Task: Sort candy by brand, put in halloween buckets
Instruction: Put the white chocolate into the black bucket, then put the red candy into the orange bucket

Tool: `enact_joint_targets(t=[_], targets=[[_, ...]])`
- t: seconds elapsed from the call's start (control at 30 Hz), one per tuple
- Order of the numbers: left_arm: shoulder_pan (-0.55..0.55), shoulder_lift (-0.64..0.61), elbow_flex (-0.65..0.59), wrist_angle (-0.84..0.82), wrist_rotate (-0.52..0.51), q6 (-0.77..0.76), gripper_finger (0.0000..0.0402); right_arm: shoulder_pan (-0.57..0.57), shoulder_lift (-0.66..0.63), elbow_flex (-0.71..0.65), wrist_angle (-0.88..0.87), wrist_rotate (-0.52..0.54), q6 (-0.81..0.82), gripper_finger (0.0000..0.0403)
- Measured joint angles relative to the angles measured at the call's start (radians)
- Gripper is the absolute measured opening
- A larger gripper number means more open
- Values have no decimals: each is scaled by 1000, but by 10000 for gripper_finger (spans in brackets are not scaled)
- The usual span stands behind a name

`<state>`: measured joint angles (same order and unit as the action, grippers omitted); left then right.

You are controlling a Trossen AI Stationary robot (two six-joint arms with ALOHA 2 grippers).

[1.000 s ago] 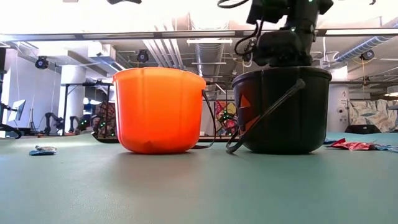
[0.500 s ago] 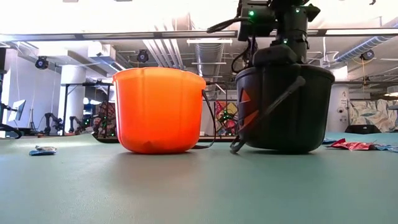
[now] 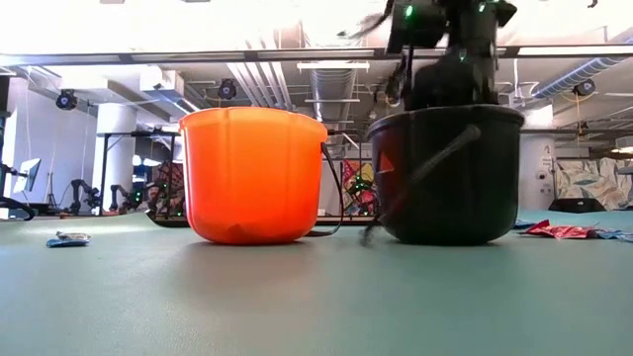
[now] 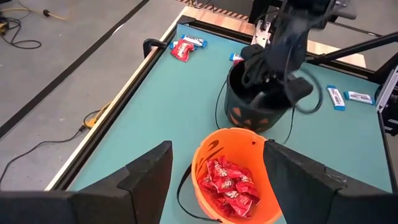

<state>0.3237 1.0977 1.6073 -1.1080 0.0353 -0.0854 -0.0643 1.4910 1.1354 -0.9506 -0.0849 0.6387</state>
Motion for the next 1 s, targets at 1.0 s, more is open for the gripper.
enact_joint_targets(t=[1.0], targets=[[-3,31,-19,-28,1,-30,236,-676,-116,-48,72,271,-5,215]])
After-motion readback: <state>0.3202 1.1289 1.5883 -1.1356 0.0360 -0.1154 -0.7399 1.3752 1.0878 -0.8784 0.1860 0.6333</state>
